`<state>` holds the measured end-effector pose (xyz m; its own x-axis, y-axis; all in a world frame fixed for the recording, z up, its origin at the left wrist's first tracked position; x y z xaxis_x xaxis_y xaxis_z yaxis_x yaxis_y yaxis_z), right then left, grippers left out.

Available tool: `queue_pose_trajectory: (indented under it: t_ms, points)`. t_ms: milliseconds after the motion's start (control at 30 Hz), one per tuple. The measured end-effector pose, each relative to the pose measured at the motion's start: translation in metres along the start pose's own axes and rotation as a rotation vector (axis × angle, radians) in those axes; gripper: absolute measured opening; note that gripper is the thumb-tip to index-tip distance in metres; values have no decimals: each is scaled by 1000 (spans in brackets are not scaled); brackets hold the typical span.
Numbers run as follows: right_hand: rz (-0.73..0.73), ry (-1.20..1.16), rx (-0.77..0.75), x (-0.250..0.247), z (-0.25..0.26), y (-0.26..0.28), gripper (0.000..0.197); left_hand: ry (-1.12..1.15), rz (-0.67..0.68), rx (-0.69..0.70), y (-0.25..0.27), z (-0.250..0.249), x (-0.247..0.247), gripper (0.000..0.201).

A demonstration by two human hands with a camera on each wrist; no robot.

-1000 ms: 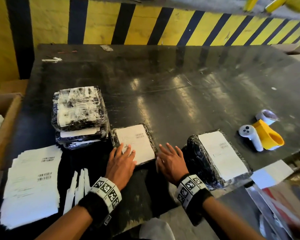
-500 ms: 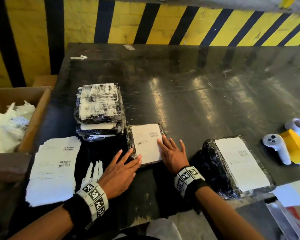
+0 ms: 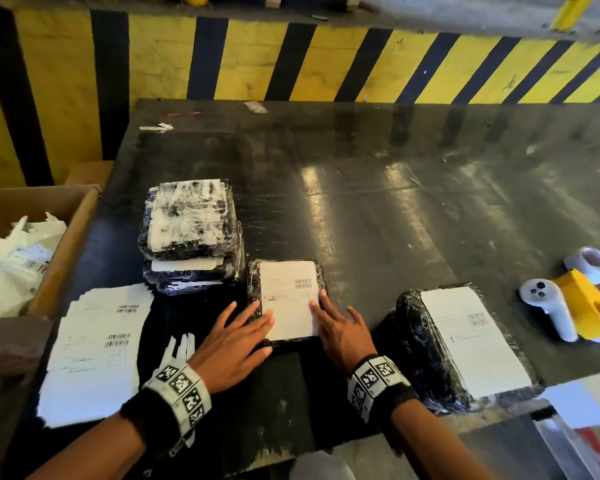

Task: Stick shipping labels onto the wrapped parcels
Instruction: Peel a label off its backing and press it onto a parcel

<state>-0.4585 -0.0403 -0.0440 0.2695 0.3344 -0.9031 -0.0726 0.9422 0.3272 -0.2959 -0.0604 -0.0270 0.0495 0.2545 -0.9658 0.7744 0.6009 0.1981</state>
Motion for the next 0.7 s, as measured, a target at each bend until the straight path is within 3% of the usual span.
queue_pose_trajectory:
  t_ms: [167, 233, 367, 700]
  points:
    - [11, 25, 4, 1, -2, 1, 57, -77, -143, 39, -9, 2, -27, 44]
    - [3, 19, -10, 0, 0, 1, 57, -65, -139, 28, -32, -6, -40, 51]
    - [4, 13, -5, -2, -2, 2, 55, -27, 62, -71, -71, -2, -19, 85]
    - [24, 18, 14, -1, -3, 0, 58, 18, 23, -174, -34, 25, -19, 88]
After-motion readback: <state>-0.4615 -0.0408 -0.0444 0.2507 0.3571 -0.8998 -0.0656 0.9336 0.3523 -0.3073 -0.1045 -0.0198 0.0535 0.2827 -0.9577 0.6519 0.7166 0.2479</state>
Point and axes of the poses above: each hand's wrist, its own y-axis away from the middle knuckle, its own x-axis out of the palm, z = x × y, the point moved 9 cm from there along -y, towards the middle knuckle, and after that the axes turned 5 degrees about z, right-handed, at the moved point
